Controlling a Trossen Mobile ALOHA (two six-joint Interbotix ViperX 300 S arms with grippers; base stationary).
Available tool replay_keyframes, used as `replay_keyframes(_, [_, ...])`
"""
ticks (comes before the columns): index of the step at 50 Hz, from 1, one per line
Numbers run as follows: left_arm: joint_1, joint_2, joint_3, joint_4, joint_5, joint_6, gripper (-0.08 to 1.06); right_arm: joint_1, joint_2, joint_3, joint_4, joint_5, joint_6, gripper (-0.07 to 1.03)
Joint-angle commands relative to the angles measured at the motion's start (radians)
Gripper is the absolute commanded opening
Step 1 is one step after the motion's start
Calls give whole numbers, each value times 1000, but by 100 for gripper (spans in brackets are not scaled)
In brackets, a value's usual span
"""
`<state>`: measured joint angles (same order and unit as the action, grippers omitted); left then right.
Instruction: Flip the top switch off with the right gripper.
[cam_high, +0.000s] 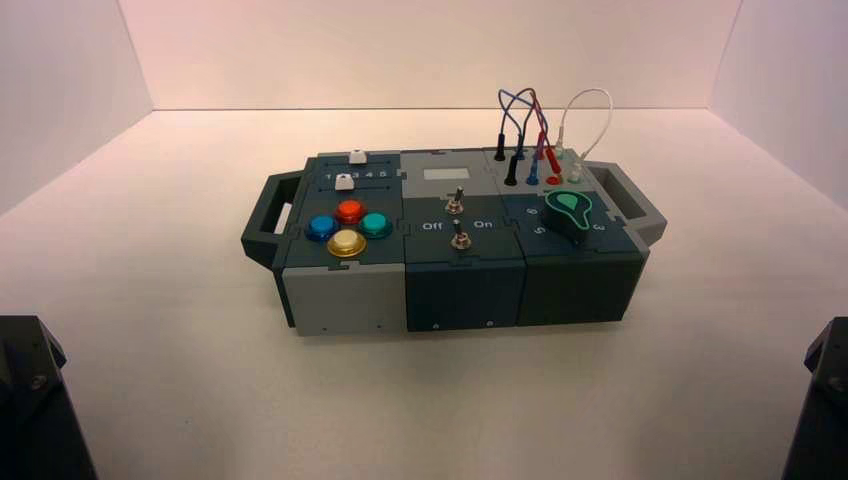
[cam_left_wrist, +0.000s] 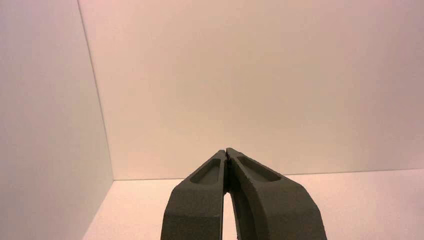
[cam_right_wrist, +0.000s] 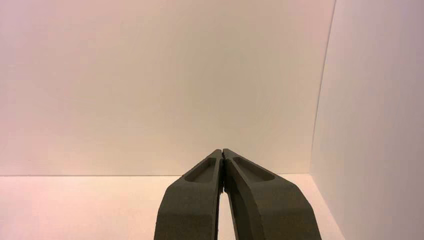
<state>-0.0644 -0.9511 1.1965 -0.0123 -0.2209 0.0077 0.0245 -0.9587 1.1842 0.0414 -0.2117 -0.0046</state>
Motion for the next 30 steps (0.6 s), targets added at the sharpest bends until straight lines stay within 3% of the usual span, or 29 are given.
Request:
replay_keyframes(1, [-3, 5, -31, -2, -3, 5, -4, 2, 5, -21, 3, -5, 3, -3])
replay_keyframes(22, [-3, 3, -35, -2, 2, 18, -4, 3, 5, -31, 3, 11, 3, -3])
replay_keyframes(30, [-25, 14, -71, -2, 97, 11, -4, 14, 8, -41, 5, 44, 3, -3])
